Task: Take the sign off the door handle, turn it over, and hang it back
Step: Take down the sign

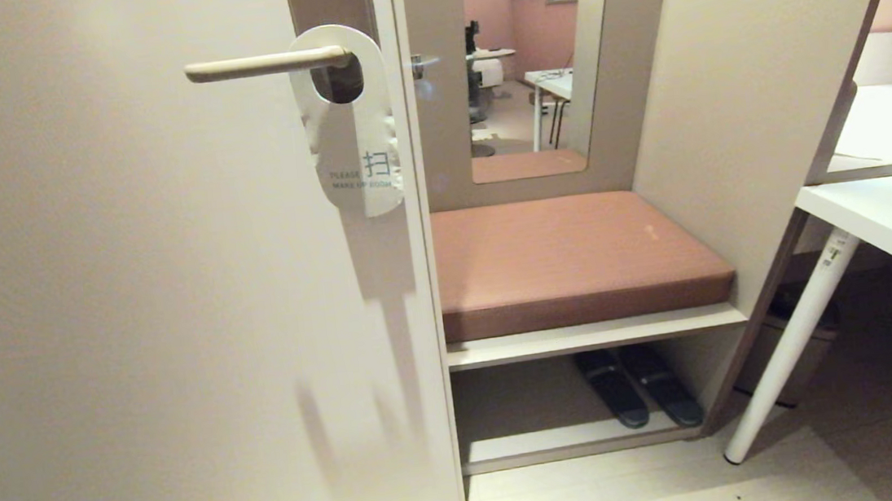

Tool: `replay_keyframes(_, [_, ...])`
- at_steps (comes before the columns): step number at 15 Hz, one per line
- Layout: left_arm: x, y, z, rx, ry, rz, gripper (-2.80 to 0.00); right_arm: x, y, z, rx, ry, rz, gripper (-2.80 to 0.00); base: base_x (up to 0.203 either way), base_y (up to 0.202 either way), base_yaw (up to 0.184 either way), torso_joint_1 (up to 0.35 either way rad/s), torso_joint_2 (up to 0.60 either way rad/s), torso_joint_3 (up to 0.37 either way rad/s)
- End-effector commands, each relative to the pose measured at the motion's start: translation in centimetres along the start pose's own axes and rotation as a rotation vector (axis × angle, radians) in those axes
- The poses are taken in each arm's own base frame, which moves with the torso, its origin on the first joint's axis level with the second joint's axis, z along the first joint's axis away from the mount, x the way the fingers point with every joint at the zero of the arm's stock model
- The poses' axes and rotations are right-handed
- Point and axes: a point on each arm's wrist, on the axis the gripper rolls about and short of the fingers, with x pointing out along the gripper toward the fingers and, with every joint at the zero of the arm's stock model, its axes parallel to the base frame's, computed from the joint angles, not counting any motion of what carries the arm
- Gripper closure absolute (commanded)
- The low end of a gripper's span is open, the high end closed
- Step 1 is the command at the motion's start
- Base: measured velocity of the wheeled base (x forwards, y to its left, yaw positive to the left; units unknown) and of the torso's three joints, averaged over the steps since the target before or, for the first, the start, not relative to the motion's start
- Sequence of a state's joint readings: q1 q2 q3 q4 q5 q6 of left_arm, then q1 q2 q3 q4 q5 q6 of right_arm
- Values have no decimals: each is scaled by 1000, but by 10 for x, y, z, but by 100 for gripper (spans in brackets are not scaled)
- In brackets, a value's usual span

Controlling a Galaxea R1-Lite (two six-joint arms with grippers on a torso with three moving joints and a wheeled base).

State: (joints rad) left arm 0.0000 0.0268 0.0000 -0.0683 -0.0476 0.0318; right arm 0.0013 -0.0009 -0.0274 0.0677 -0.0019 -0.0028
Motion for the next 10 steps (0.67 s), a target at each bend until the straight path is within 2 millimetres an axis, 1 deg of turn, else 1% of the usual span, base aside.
replay_keyframes(1, [-2, 0, -1, 7, -26, 3, 0, 0, 0, 0, 0, 2, 1, 0, 0, 0, 0, 0, 0, 0])
replay_keyframes(4, [-2, 0, -1, 14, -24, 3, 0, 0, 0, 0, 0, 1, 1, 0, 0, 0, 0, 0, 0, 0])
replay_keyframes(7, [-2, 1, -8, 51, 45, 42, 0, 0, 0, 0, 0, 1, 1, 0, 0, 0, 0, 0, 0, 0])
replay_keyframes(10, [-2, 1, -8, 58, 44, 39, 0, 0, 0, 0, 0, 2, 1, 0, 0, 0, 0, 0, 0, 0])
